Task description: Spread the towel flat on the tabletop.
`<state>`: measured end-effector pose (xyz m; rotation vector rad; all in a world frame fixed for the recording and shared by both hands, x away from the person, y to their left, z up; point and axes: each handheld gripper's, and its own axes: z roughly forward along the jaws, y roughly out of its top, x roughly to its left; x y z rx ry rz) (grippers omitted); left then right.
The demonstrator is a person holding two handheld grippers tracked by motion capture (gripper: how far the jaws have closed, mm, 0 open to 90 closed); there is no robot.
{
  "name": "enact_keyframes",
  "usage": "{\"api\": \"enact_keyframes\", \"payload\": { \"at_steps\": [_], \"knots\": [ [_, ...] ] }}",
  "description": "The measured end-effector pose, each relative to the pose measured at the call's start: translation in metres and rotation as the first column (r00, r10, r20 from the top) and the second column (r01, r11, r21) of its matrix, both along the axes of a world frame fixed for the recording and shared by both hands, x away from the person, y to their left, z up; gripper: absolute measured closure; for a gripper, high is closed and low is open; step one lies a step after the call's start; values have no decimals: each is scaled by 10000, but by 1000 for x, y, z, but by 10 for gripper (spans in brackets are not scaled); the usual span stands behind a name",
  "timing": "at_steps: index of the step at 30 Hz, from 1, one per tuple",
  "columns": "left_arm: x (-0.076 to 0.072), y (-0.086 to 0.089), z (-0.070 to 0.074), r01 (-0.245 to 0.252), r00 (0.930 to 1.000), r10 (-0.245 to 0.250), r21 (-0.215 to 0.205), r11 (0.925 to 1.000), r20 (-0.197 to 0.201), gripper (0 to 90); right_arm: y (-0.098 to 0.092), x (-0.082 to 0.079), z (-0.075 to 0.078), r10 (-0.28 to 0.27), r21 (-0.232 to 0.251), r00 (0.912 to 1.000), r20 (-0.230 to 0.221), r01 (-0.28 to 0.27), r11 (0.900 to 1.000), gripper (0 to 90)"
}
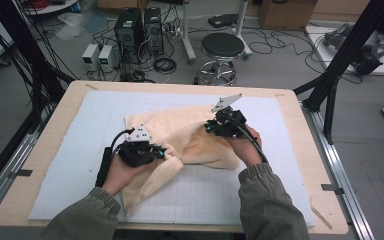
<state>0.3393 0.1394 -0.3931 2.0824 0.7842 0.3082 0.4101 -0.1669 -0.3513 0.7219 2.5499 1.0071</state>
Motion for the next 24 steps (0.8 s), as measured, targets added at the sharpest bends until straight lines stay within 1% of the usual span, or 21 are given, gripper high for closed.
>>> {"api": "enact_keyframes", "payload": {
  "at_steps": [1, 2, 3, 4, 5, 6, 8, 9, 10, 11, 13, 14, 16, 18, 19, 20, 21, 22, 23, 24],
  "knots": [
    [3, 2, -2, -76, 9998, 77, 18, 10000, -181, 841, 1, 4, -10, -134, -125, 9997, -193, 132, 9998, 713],
    [6, 5, -5, -161, 9994, 162, 45, 9999, -303, 840, 2, 4, -14, -187, -83, 9996, -205, 185, 9998, 699],
    [8, 8, -6, -223, 9992, 228, 166, 9996, -340, 839, 2, 1, -17, -132, 146, 9997, -212, 135, 9998, 694],
    [9, 9, -7, -347, 9987, 348, 56, 9994, -376, 839, 3, -4, -18, -14, 342, 10000, -87, 17, 9994, 680],
    [11, 11, -7, -362, 9987, 365, 91, 9993, -366, 839, 4, -9, -18, 148, 373, 9998, 125, -153, 9992, 667],
    [12, 12, -7, -499, 9981, 501, 65, 9987, -365, 839, 5, -14, -17, 196, 445, 9996, 192, -204, 9988, 663],
    [15, 15, -8, -669, 9964, 670, 33, 9978, -514, 836, 8, -24, -14, 580, 598, 9975, 411, -604, 9964, 657],
    [15, 15, -8, -692, 9962, 694, 43, 9976, -535, 832, 12, -30, -13, 798, 683, 9960, 403, -824, 9943, 650],
    [15, 15, -8, -702, 9964, 704, 58, 9975, -468, 828, 16, -35, -11, 1143, 836, 9924, 453, -1178, 9895, 637],
    [13, 15, -7, -721, 9965, 722, 33, 9974, -427, 825, 21, -41, -11, 1469, 935, 9881, 448, -1506, 9842, 625],
    [11, 13, -5, -642, 9975, 644, 63, 9979, -304, 811, 34, -51, -11, 1999, 840, 9777, 638, -2049, 9752, 605],
    [10, 13, -5, -661, 9974, 663, 86, 9978, -291, 800, 42, -55, -12, 2390, 890, 9693, 582, -2435, 9658, 593],
    [9, 13, -4, -629, 9977, 631, 81, 9980, -249, 782, 53, -60, -16, 2802, 832, 9586, 509, -2836, 9553, 571],
    [7, 16, -1, -538, 9984, 539, 56, 9985, -196, 759, 64, -62, -23, 3265, 827, 9449, 225, -3272, 9413, 543],
    [6, 16, -1, -549, 9983, 548, -31, 9985, -171, 740, 69, -62, -26, 3425, 801, 9395, 59, -3418, 9363, 530],
    [4, 18, 1, -483, 9988, 483, -30, 9988, -97, 718, 72, -62, -29, 3449, 806, 9386, -21, -3436, 9356, 520],
    [2, 20, 2, -418, 9991, 418, -40, 9991, -53, 704, 75, -61, -32, 3558, 885, 9344, -173, -3531, 9314, 522],
    [0, 23, 3, -390, 9992, 390, 46, 9992, 39, 695, 79, -61, -34, 3665, 1045, 9299, -317, -3615, 9265, 565],
    [-2, 25, 4, -354, 9993, 354, 37, 9994, 76, 678, 82, -61, -36, 3873, 1127, 9203, -549, -3797, 9182, 683],
    [-5, 28, 5, -304, 9994, 302, 98, 9995, 148, 654, 85, -61, -38, 4147, 1077, 9059, -860, -4054, 9078, 769]
  ]
}}
